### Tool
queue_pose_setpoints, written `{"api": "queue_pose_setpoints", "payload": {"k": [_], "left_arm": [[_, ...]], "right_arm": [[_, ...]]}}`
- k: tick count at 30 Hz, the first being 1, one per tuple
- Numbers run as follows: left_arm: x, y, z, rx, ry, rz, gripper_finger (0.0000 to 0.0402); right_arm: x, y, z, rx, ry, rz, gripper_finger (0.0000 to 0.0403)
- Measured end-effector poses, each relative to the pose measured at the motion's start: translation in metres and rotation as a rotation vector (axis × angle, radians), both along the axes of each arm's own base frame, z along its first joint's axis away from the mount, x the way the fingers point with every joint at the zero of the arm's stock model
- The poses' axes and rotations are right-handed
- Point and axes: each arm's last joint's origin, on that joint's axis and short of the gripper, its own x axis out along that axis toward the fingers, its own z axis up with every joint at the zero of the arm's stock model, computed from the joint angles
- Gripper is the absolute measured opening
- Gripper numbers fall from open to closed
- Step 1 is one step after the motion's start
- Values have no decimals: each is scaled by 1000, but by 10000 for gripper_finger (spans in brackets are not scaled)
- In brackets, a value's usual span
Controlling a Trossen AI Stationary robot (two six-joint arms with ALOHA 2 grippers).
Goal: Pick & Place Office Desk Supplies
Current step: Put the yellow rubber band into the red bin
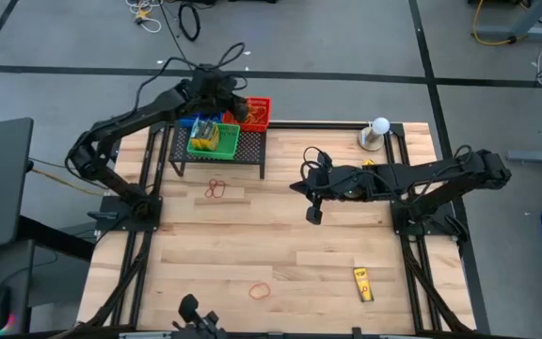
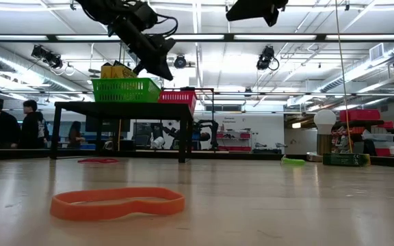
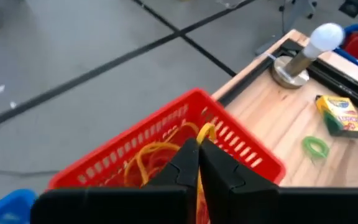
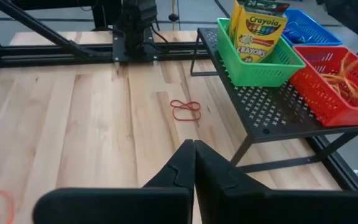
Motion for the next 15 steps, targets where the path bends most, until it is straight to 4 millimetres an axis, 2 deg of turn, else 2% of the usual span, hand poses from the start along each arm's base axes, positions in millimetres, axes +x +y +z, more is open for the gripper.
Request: {"api": "queue_pose_setpoints", "payload": {"k": [3, 8, 12, 15], "left_arm": [[-6, 3, -3, -57, 0, 37, 38], [-10, 6, -4, -158, -41, 19, 107], [-12, 6, 4, -202, -72, 17, 162], [-13, 5, 18, -201, -78, 13, 190]], "right_arm": [[0, -2, 0, 0, 0, -6, 8], [2, -6, 1, 17, -19, -10, 5], [2, -6, 2, 26, -25, -10, 8], [2, -6, 2, 52, -29, -20, 10]]}}
